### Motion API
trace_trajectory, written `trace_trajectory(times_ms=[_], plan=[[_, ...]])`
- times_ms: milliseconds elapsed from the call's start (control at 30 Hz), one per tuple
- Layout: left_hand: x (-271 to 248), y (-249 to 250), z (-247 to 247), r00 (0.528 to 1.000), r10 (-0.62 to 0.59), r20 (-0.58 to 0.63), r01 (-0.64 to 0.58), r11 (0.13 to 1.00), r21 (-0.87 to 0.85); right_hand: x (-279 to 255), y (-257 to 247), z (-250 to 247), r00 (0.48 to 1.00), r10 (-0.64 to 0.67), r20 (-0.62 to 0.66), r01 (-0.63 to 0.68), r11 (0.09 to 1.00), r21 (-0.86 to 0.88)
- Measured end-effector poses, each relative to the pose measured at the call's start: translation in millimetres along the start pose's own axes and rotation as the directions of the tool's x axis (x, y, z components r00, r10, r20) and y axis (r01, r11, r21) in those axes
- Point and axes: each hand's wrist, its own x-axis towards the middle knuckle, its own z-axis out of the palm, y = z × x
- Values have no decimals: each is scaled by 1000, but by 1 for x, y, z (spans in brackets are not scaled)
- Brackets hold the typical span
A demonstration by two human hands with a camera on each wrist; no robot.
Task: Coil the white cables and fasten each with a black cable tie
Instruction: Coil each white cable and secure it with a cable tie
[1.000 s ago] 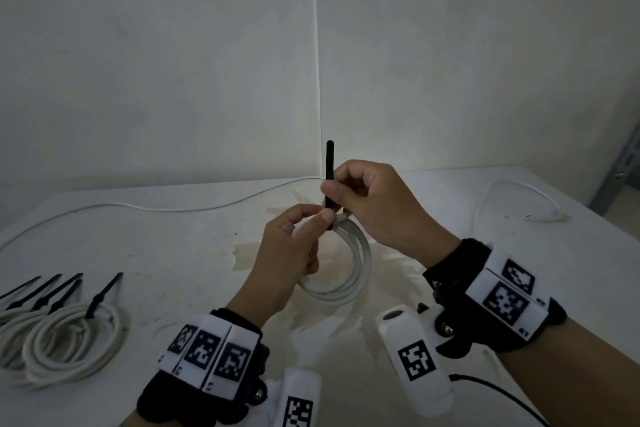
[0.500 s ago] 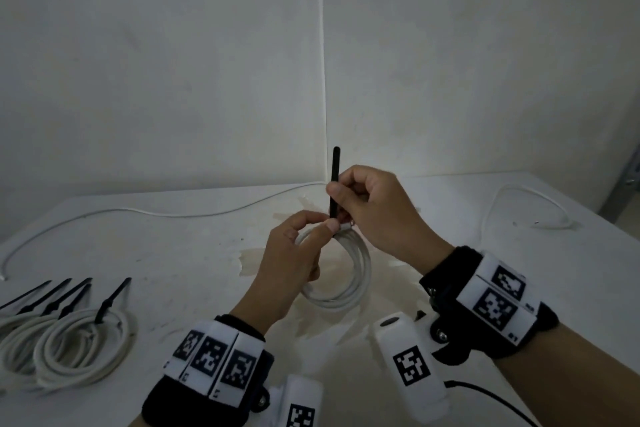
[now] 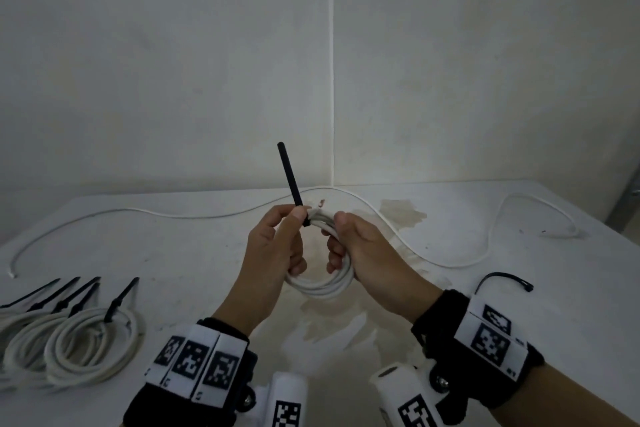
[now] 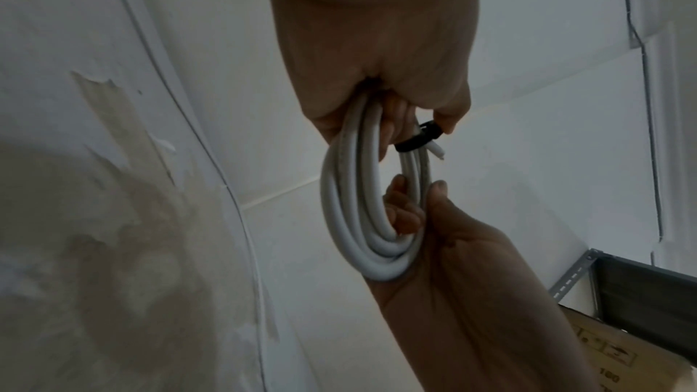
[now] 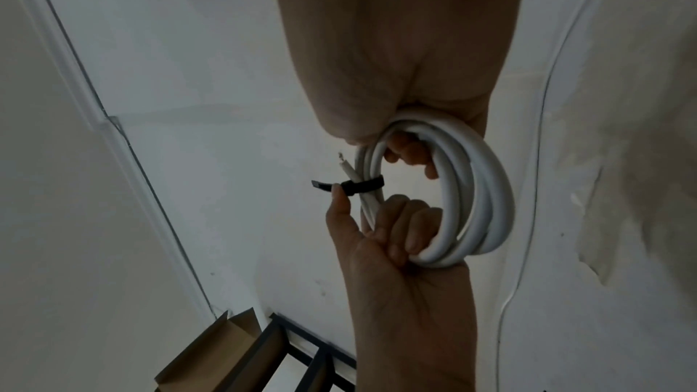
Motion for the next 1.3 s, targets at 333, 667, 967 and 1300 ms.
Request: trace_trajectory(times_ms=[333, 667, 967, 1300], plan=[[0, 5, -20, 1000, -1, 16, 0, 999, 40, 12, 4, 21, 997, -47, -65, 43, 997, -69], [-9, -2, -61, 992, -114, 57, 104, 981, 162, 21, 8, 28, 998, 45, -42, -45, 999, -2], [-18, -4, -97, 995, 35, -98, -1, 945, 328, 29, 16, 54, 997, 28, 72, -17, 989, -149], [-26, -6, -135, 984, -20, -178, 118, 818, 563, 32, 36, 89, 915, 319, 248, -192, 883, -428]])
